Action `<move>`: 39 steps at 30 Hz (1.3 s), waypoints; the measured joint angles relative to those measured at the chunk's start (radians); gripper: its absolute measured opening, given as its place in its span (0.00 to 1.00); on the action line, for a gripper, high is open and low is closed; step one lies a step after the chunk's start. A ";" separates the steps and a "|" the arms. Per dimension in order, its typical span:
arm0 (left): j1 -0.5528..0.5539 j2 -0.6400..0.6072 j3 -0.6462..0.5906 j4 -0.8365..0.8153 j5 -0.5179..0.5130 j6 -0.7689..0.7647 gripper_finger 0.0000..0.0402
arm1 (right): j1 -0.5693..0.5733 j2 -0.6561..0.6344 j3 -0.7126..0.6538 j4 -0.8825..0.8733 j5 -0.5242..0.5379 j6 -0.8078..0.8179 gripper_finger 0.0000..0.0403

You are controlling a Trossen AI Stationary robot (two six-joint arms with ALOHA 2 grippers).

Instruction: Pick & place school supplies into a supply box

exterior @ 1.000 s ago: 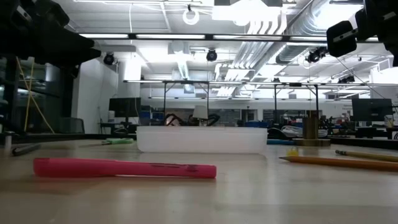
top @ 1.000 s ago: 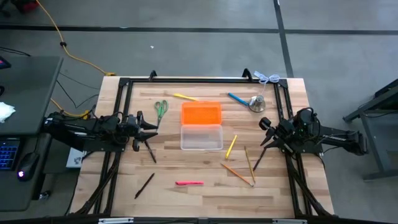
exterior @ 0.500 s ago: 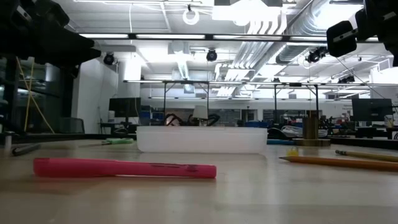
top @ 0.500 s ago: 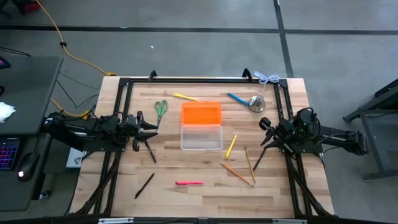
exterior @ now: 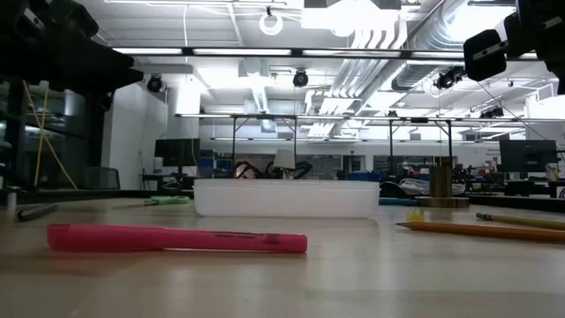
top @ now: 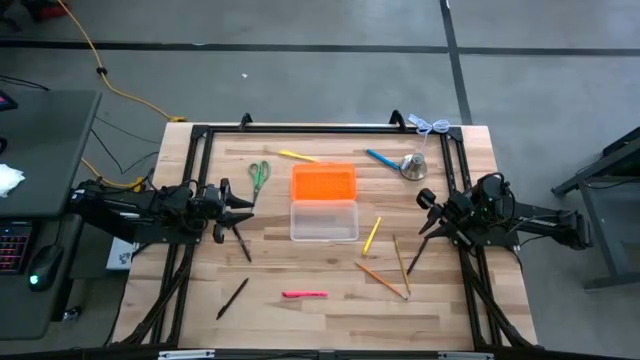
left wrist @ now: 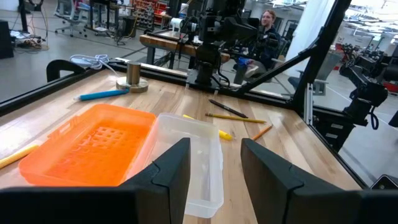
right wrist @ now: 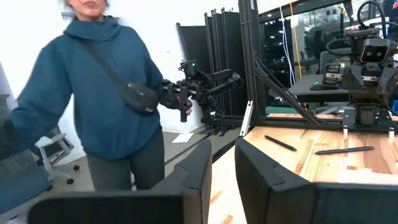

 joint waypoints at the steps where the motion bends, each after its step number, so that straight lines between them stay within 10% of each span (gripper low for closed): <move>1: 0.000 0.000 0.000 0.000 0.000 0.000 0.43 | 0.000 0.000 0.000 0.000 0.000 0.000 0.12; 8: 0.000 0.000 0.000 0.000 0.000 0.000 0.43 | 0.000 0.000 0.000 0.000 0.039 -0.067 0.12; 18: 0.000 0.000 0.000 0.000 0.000 -0.010 0.43 | 0.000 0.000 0.000 0.000 0.366 -0.134 0.12; 39: 0.000 0.000 0.000 0.001 0.000 -0.037 0.43 | 0.000 0.000 0.000 0.091 0.541 -0.130 0.09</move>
